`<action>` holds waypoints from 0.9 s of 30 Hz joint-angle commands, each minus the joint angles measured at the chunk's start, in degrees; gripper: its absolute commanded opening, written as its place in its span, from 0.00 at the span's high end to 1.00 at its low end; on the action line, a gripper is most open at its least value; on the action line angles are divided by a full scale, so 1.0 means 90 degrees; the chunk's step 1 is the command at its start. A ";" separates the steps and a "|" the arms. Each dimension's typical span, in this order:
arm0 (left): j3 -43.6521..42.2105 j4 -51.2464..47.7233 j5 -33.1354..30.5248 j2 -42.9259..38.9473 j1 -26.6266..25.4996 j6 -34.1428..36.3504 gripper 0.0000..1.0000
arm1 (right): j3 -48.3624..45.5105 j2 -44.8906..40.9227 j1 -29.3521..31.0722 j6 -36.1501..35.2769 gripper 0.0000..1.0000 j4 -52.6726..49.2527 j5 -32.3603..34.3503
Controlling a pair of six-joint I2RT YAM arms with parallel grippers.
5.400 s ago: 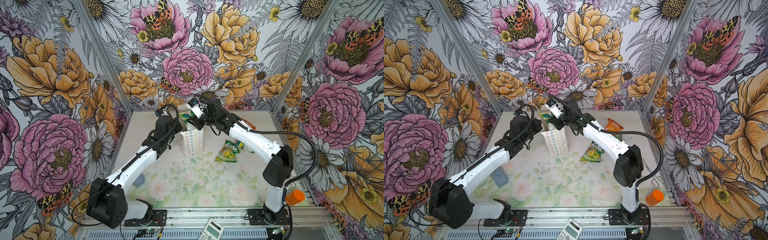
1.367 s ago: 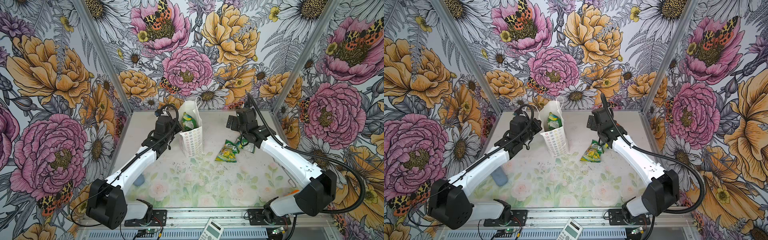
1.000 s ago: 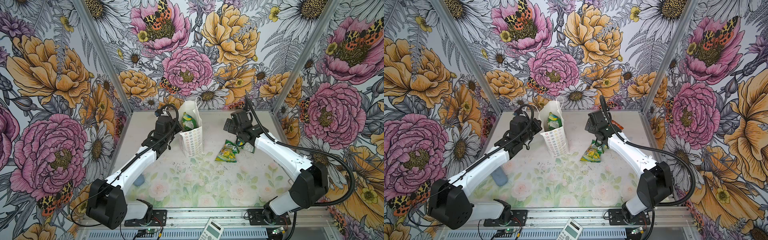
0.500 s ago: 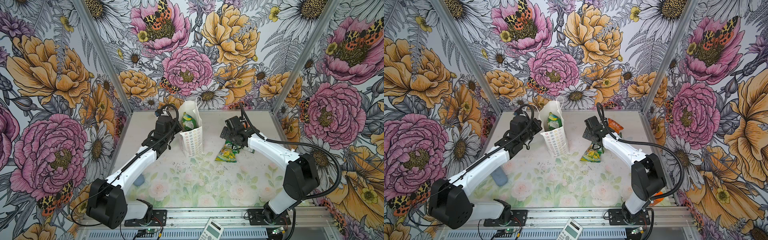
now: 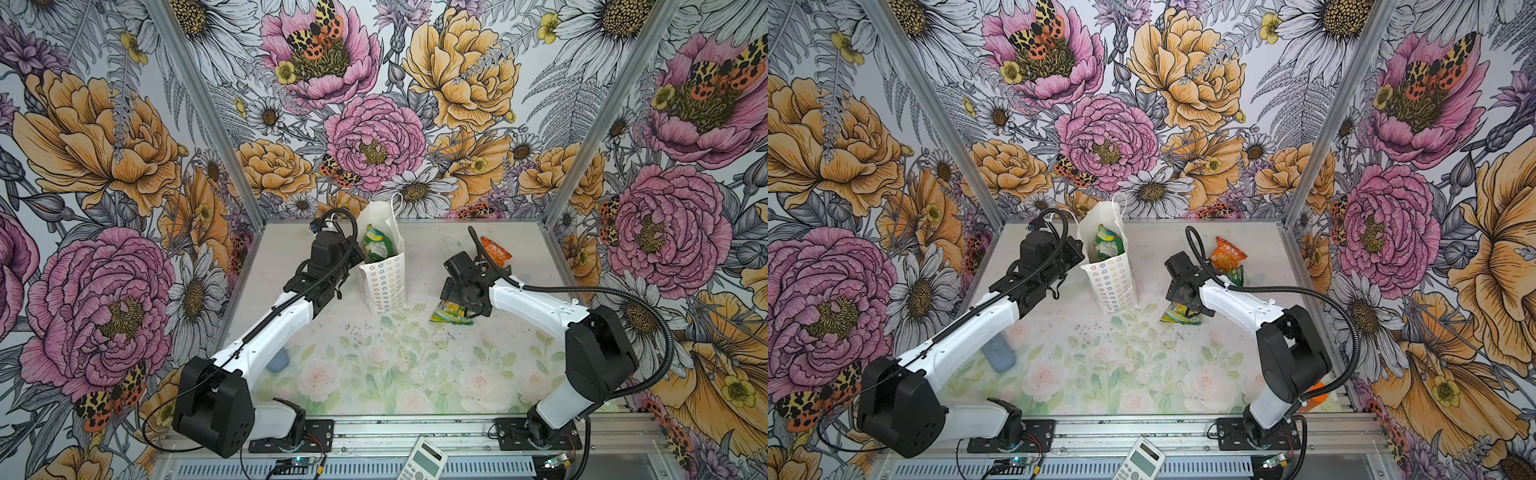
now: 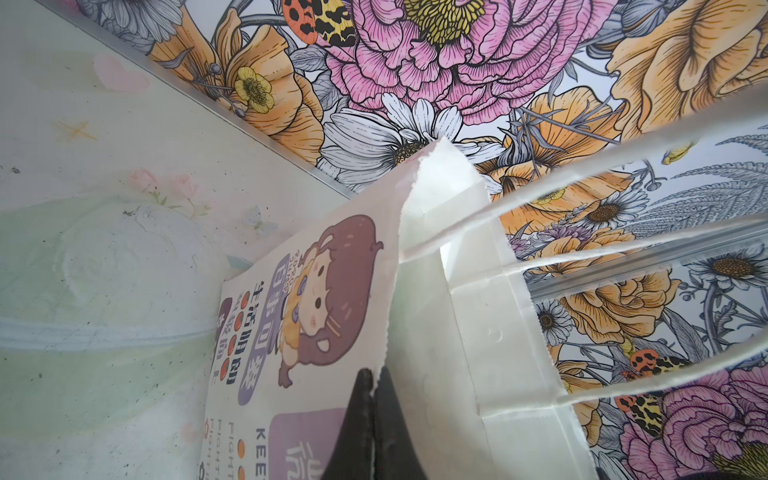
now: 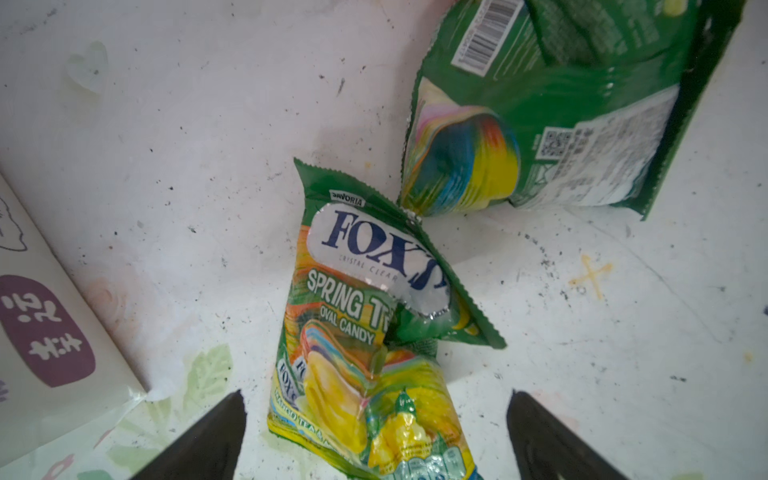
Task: Place the snacks into the paper bag
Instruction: 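Lower the right gripper onto another green Fox's Spring Tea packet and grasp it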
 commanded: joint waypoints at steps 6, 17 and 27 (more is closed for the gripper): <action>0.0137 0.0087 0.0041 0.0090 -0.0029 0.0007 1.00 | 0.0067 0.0363 0.0000 0.0063 0.00 -0.0026 0.0068; 0.0102 0.0095 0.0029 0.0056 -0.0010 0.0006 1.00 | 0.0151 0.0772 -0.0101 0.0021 0.00 0.0228 -0.0110; 0.0051 0.0114 0.0014 0.0017 0.0014 -0.0003 1.00 | 0.0169 0.1223 -0.0154 -0.0048 0.00 0.0687 -0.0360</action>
